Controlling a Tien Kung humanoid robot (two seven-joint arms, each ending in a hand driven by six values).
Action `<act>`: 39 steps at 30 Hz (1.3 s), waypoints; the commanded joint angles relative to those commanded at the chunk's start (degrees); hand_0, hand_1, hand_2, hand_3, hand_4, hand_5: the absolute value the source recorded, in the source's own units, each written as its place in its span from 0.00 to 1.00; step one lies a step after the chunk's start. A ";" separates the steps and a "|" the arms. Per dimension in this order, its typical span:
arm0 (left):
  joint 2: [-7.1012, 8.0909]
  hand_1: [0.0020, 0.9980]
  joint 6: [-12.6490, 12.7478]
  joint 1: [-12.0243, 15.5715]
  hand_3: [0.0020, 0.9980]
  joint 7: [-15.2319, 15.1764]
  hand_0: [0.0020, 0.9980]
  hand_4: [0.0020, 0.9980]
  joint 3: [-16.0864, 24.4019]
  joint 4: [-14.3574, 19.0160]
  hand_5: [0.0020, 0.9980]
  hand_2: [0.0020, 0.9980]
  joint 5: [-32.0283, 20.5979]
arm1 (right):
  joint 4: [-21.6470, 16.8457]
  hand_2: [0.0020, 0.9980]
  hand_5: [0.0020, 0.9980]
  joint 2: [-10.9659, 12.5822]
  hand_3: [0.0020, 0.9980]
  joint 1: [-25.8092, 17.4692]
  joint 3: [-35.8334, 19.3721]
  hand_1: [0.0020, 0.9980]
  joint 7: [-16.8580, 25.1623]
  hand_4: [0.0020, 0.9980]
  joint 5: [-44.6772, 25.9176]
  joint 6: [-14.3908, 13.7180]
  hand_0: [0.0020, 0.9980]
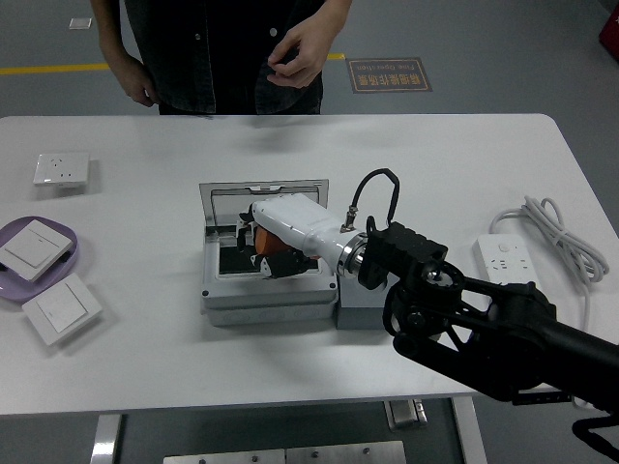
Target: Pick up the cylinder from the cube,place it in the box,flap close box
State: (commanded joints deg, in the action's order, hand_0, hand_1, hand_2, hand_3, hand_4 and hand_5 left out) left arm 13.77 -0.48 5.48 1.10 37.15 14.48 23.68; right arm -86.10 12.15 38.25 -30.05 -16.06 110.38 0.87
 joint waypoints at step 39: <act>-0.36 0.63 -0.38 -0.74 0.63 0.36 0.58 0.69 3.40 1.02 0.22 0.61 4.23 | -0.62 0.83 0.25 4.11 0.90 -6.96 -3.49 0.88 13.99 0.88 -14.46 -5.61 1.00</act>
State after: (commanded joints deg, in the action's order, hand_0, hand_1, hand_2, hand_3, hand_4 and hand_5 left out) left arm 13.41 -0.87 4.74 1.47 40.55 15.50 27.92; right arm -86.72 16.26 31.28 -33.54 -2.06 95.92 -4.74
